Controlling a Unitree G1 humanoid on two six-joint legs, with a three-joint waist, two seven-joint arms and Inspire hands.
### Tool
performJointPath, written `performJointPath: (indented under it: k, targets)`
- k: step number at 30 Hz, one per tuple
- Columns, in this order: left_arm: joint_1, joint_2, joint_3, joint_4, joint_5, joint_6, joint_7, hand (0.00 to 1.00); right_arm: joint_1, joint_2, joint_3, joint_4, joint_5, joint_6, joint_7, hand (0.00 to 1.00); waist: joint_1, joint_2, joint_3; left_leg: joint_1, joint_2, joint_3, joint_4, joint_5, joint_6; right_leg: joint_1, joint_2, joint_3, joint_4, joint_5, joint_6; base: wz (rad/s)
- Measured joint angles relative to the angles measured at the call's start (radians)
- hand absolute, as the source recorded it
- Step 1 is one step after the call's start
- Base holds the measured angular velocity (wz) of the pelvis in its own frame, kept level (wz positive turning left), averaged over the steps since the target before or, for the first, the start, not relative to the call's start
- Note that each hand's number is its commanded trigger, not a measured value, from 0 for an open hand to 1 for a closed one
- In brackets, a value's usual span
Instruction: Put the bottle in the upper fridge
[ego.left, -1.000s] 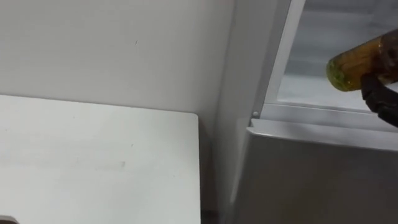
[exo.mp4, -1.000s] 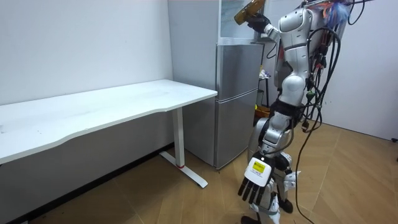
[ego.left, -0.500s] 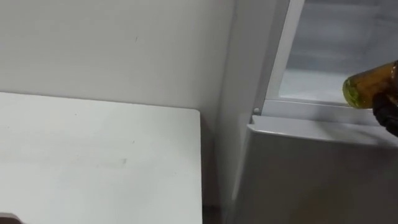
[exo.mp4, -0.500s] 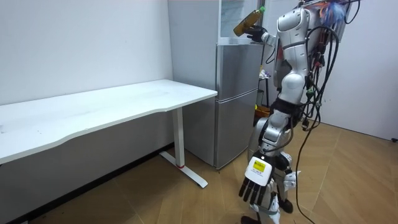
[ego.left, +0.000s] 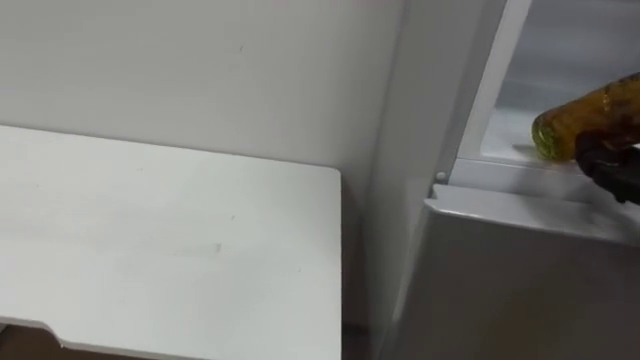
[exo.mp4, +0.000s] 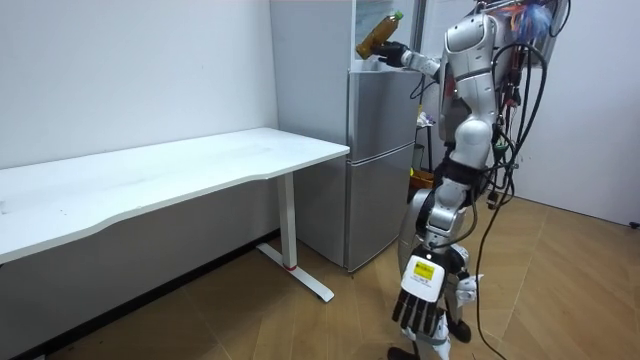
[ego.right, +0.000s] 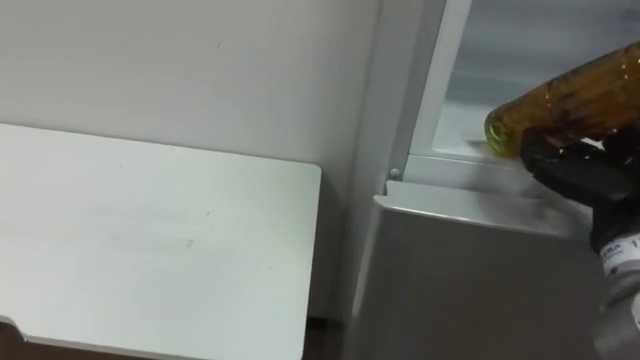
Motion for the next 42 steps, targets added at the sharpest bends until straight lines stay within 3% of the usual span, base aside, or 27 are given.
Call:
performJointPath:
  k: [5, 10, 20, 25, 28, 33, 37, 42]
  targets:
    - [0.002, 0.000, 0.000, -0.022, 0.001, 0.003, 0.000, 0.00, -0.055, -0.025, 0.021, 0.068, 0.040, 0.000, -0.003, 1.00, 0.002, -0.009, -0.0017, -0.001, -0.001, -0.009, 0.001, 0.000, 0.000, -0.001, 0.000, -0.007, 0.000, 0.000, 0.000, 0.04]
    - [0.002, 0.001, 0.000, -0.041, 0.002, 0.001, 0.011, 0.00, -0.056, -0.089, 0.052, 0.080, 0.083, 0.001, -0.008, 1.00, 0.019, -0.009, -0.0020, -0.001, -0.001, -0.010, 0.001, 0.000, 0.000, -0.001, 0.000, -0.007, -0.002, 0.000, 0.000, 0.00]
    - [0.005, 0.004, 0.002, -0.045, 0.016, 0.027, 0.019, 0.00, -0.176, -0.122, 0.071, 0.184, 0.067, 0.009, -0.049, 1.00, 0.023, -0.009, -0.0025, -0.015, -0.002, -0.027, 0.012, 0.000, 0.000, -0.001, 0.000, -0.021, -0.001, 0.000, 0.000, 0.05]
    - [0.006, 0.009, 0.002, -0.077, 0.030, 0.045, 0.016, 0.00, -0.244, -0.218, 0.135, 0.342, 0.071, 0.054, 0.001, 1.00, 0.026, -0.023, -0.0117, -0.026, -0.004, -0.040, 0.018, 0.001, -0.001, -0.002, 0.000, -0.030, -0.001, 0.000, 0.000, 0.08]
    - [0.011, 0.016, 0.001, -0.077, 0.030, 0.051, 0.016, 0.00, -0.265, -0.233, 0.151, 0.393, 0.072, 0.079, 0.007, 1.00, 0.024, -0.030, -0.0121, -0.027, -0.004, -0.044, 0.018, 0.001, -0.001, -0.002, 0.000, -0.031, -0.001, 0.000, 0.000, 0.01]
    - [0.023, 0.024, 0.001, -0.078, 0.038, 0.069, 0.007, 0.00, -0.312, -0.241, 0.163, 0.469, 0.062, 0.089, 0.043, 1.00, 0.019, -0.039, -0.0156, -0.027, -0.004, -0.045, 0.020, 0.001, -0.001, -0.002, 0.001, -0.031, -0.001, 0.000, 0.000, 0.00]
    - [0.034, 0.038, 0.001, -0.088, 0.036, 0.082, -0.004, 0.00, -0.402, -0.282, 0.229, 0.586, 0.052, 0.123, 0.077, 1.00, 0.012, -0.057, -0.0165, -0.029, -0.004, -0.052, 0.021, 0.001, -0.001, -0.001, 0.001, -0.038, 0.000, 0.000, 0.000, 0.04]
    - [0.037, 0.050, 0.001, -0.103, 0.037, 0.092, -0.025, 0.00, -0.451, -0.324, 0.310, 0.612, -0.006, 0.147, 0.131, 1.00, 0.011, -0.069, -0.0160, -0.035, -0.004, -0.057, 0.027, 0.001, -0.001, -0.006, 0.000, -0.045, 0.011, -0.003, -0.004, 0.04]
